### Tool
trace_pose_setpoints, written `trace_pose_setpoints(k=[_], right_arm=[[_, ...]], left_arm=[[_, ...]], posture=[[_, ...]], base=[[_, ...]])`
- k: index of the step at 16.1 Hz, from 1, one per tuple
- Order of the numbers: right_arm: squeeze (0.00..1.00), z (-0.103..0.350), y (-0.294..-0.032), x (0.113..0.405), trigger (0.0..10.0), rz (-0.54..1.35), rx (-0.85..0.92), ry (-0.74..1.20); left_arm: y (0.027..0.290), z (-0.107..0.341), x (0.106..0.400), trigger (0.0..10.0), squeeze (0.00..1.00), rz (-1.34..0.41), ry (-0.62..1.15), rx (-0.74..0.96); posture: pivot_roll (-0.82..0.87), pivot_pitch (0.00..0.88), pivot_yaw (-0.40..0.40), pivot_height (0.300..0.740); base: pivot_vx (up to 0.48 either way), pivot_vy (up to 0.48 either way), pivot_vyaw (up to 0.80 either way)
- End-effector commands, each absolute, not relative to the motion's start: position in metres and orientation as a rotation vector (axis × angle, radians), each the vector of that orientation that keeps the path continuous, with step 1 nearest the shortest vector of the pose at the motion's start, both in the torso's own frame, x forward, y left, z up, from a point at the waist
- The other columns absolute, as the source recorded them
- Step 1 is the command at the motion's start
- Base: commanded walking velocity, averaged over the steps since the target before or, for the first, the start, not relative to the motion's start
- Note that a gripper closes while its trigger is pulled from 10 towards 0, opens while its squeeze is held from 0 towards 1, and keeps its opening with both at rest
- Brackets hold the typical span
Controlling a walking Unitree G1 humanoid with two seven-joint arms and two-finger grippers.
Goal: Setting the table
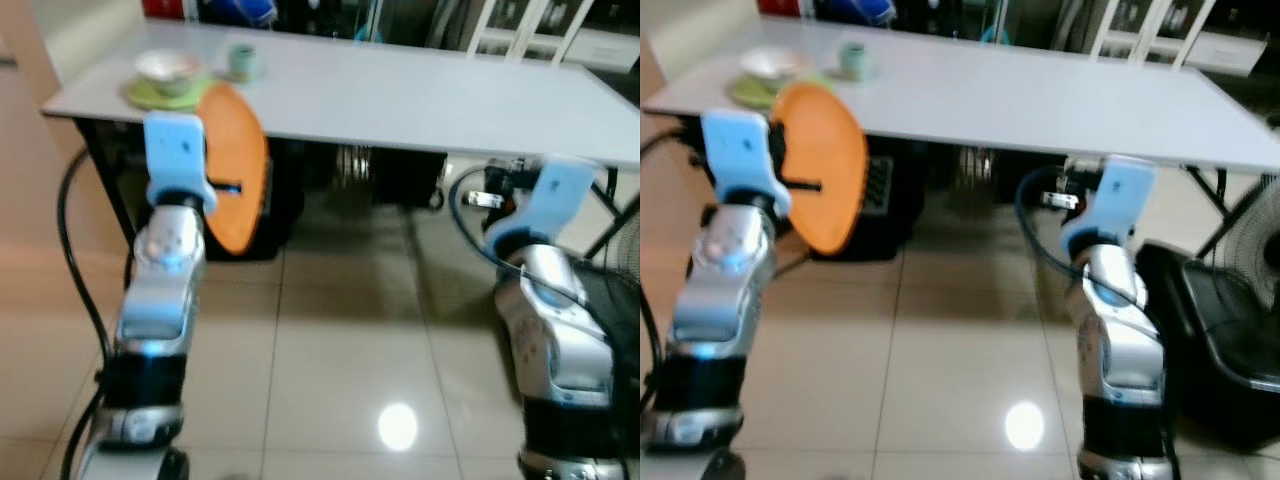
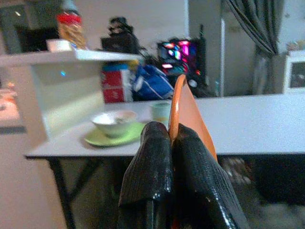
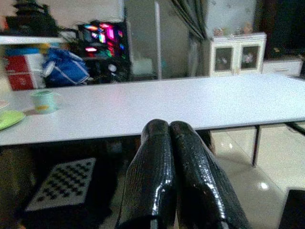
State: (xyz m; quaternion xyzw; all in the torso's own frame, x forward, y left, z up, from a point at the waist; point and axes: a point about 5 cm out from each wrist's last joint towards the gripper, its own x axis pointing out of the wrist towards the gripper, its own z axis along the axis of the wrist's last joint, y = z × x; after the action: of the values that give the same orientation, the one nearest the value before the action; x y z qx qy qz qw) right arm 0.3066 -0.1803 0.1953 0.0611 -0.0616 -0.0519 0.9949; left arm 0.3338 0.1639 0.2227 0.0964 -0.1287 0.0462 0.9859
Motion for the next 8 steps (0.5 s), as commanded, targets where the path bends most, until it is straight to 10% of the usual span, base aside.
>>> trace_pose_setpoints(k=[1, 8], right_arm=[[0.00, 0.1931, -0.1834, 0.3067, 10.0, -0.124, 0.117, -0.104], [0.00, 0.1854, -0.1803, 0.3014, 10.0, -0.126, 0.176, -0.071]], left_arm=[[0.1514, 0.2333, 0.3326, 10.0, 0.00, 0.055, -0.312, 0.189], [0.1442, 0.2319, 0.3336, 10.0, 0.00, -0.004, -0.287, 0.228]], posture=[[0.00, 0.000, -0.050, 0.740], [0.00, 0.000, -0.023, 0.740]], base=[[0.000, 0.000, 0.00], [0.041, 0.000, 0.00]])
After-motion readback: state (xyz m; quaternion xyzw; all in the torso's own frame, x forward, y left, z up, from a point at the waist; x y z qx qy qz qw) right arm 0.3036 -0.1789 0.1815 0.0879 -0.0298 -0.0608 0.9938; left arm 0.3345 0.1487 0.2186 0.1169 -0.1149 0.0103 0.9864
